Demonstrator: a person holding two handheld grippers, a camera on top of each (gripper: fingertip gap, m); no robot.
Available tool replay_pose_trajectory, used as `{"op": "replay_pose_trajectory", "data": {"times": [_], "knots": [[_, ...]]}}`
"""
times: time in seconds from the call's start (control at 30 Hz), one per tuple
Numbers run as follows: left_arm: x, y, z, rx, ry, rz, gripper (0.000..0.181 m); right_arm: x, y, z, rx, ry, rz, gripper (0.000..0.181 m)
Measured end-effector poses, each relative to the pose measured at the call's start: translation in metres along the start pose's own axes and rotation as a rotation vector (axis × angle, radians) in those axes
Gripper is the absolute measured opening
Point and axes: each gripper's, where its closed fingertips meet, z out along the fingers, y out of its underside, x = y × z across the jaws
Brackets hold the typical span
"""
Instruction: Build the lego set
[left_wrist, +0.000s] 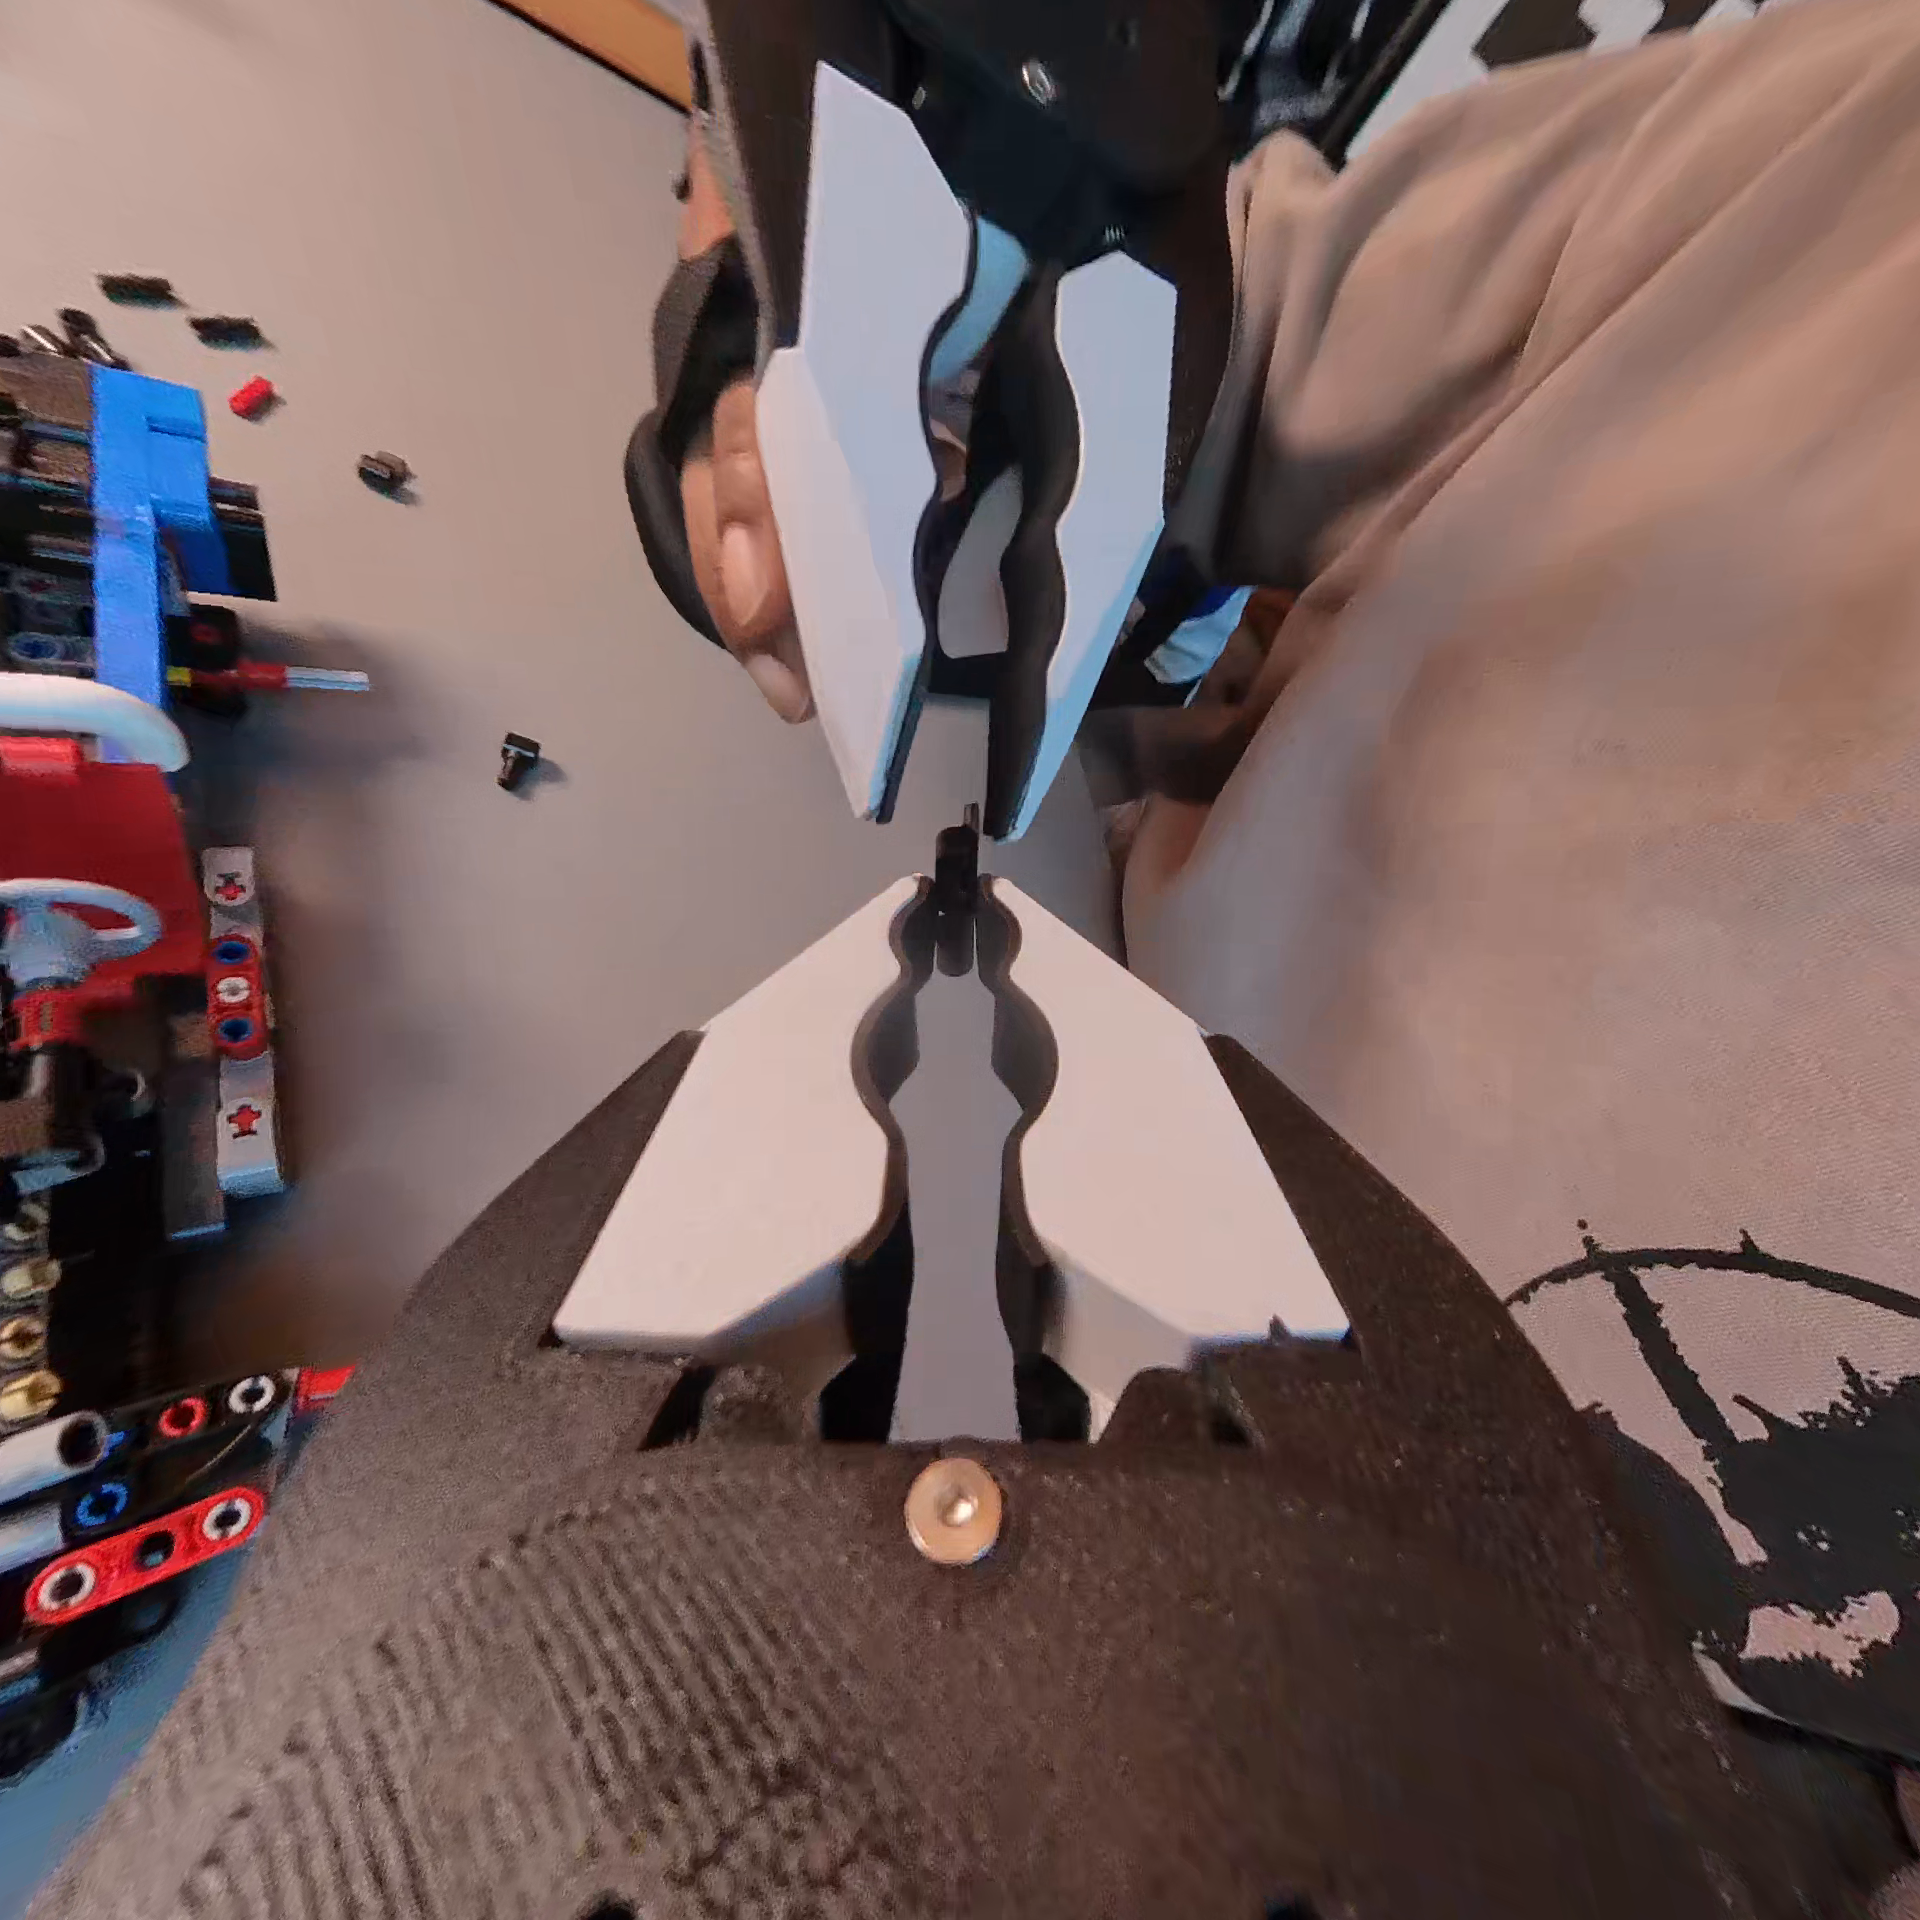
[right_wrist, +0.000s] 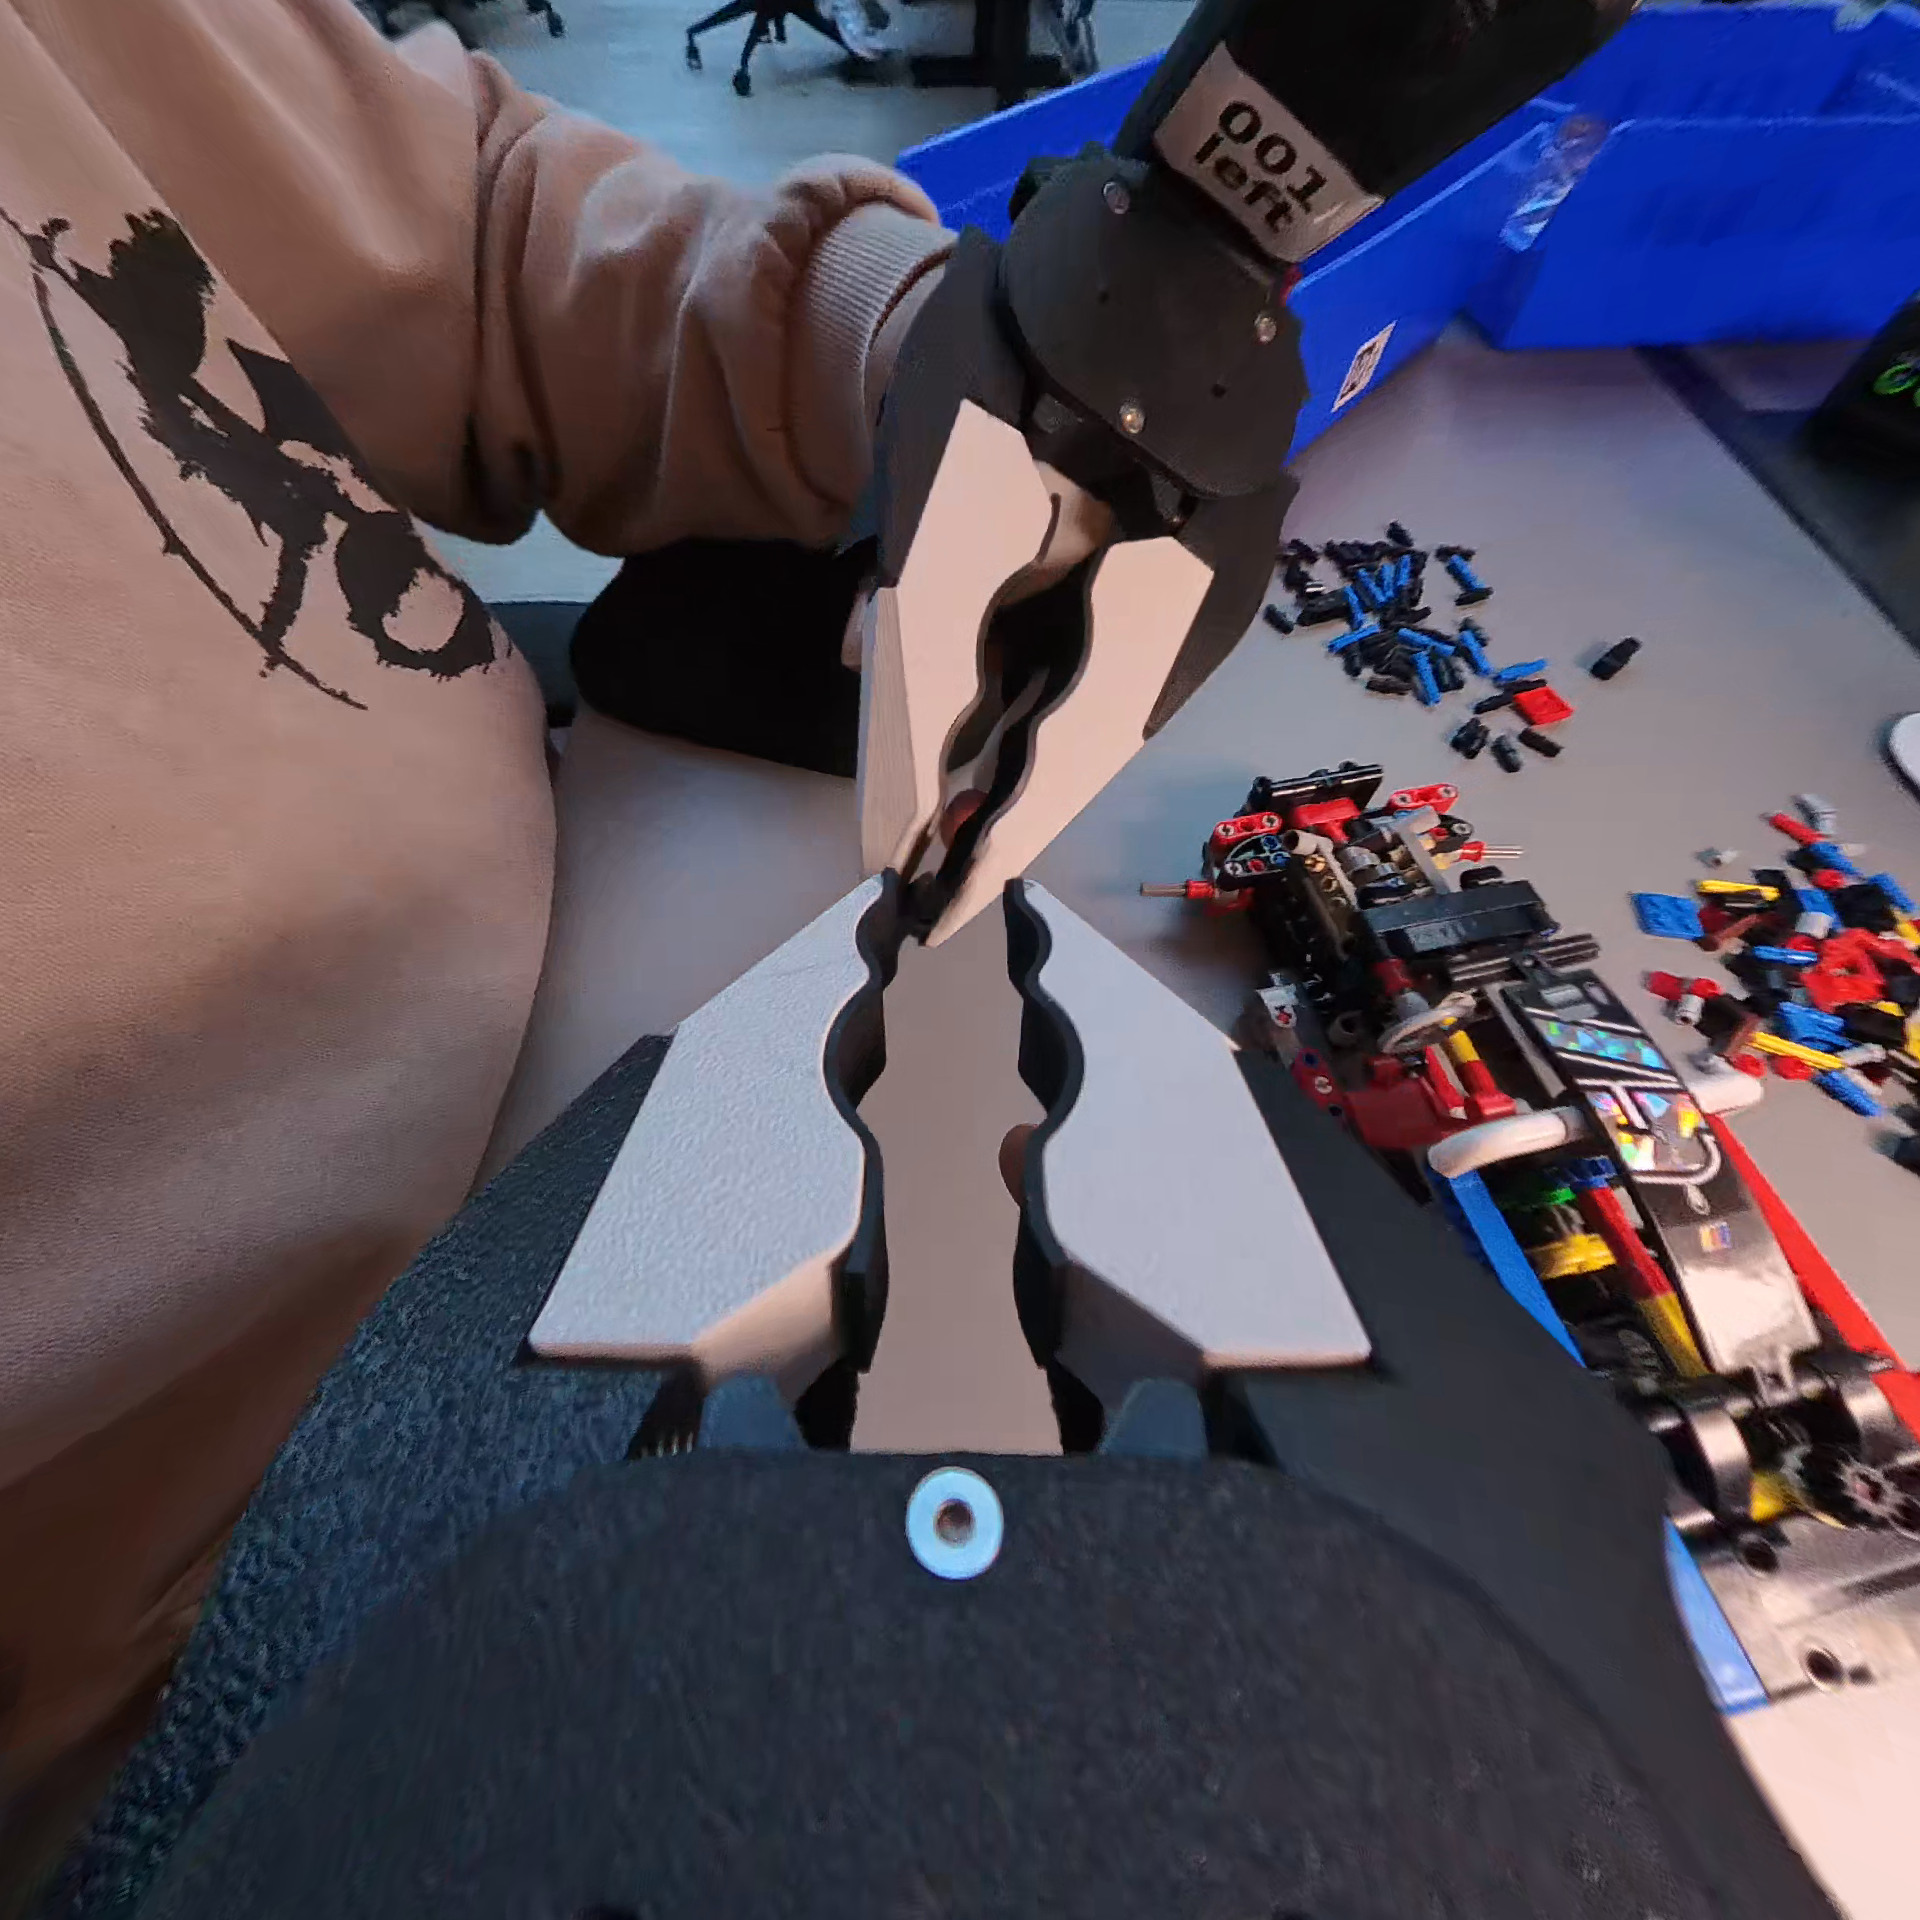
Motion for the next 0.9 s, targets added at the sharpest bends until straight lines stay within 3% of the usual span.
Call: {"op": "replay_pose_trajectory", "data": {"times": [0.2, 0.4, 0.53, 0.7, 0.9], "knots": [[-0.001, 0.012, 0.010, -0.136, -0.017, 0.062, 0.005, -0.011, 0.015, 0.008, -0.085, -0.151, 0.055, 0.009], [-0.004, 0.012, 0.008, -0.157, -0.024, 0.068, 0.005, -0.010, 0.015, 0.009, -0.038, -0.182, 0.127, 0.005], [-0.008, -0.012, -0.006, -0.020, -0.043, 0.068, 0.005, 0.009, -0.004, -0.003, 0.138, -0.155, 0.268, 0.004], [-0.016, -0.049, -0.034, 0.255, -0.057, 0.024, 0.013, 0.041, -0.027, -0.025, 0.437, -0.099, 0.524, 0.003], [-0.018, -0.062, -0.050, 0.454, -0.087, 0.010, 0.019, 0.066, -0.040, -0.056, 0.763, -0.090, 0.750, 0.003]]}}
